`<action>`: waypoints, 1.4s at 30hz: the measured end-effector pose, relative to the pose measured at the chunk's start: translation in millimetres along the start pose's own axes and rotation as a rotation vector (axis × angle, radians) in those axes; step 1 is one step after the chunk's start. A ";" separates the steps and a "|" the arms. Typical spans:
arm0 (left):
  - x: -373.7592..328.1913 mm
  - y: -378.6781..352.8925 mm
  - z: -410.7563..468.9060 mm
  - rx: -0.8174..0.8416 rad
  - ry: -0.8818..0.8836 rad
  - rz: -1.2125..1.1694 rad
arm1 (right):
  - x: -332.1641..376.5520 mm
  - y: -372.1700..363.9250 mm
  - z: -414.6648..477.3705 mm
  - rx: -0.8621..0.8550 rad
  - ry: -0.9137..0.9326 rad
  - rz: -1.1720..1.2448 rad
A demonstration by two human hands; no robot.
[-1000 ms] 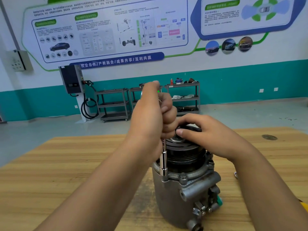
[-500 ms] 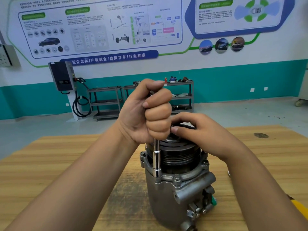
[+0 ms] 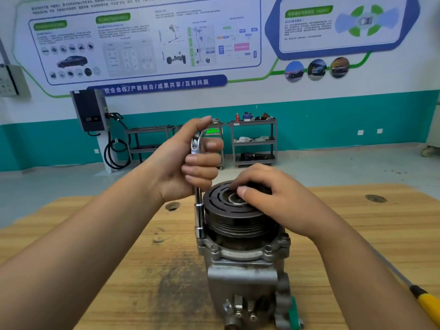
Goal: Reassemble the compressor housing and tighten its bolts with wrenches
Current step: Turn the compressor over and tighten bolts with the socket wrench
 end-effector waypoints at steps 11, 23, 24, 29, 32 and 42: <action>-38.5 10.4 -15.7 -0.748 -0.468 0.809 | -5.9 1.3 -1.7 -0.012 -0.028 0.064; -68.4 16.5 -22.8 -0.680 -0.511 0.548 | -9.2 1.4 -1.8 -0.017 -0.060 0.007; -76.4 13.5 -29.5 -0.697 -0.556 0.511 | -9.1 1.5 -2.1 -0.017 -0.059 0.003; -68.4 2.6 -51.8 -0.816 -0.634 0.521 | -6.5 1.3 -1.7 -0.016 -0.040 -0.029; -49.3 3.0 -51.2 -0.876 -0.625 0.516 | -6.0 1.0 -1.2 -0.017 -0.036 -0.037; -35.8 4.8 -55.1 -1.022 -0.639 0.594 | -7.4 0.6 -0.4 -0.014 -0.037 -0.037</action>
Point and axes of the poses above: each hand's wrist, its own z-axis towards the middle knuckle, its own y-axis out of the back of the hand, x = y × z, the point moved 8 cm from there along z, towards the middle knuckle, and after that the axes turned 5 degrees about -y, right-handed, at the moved point
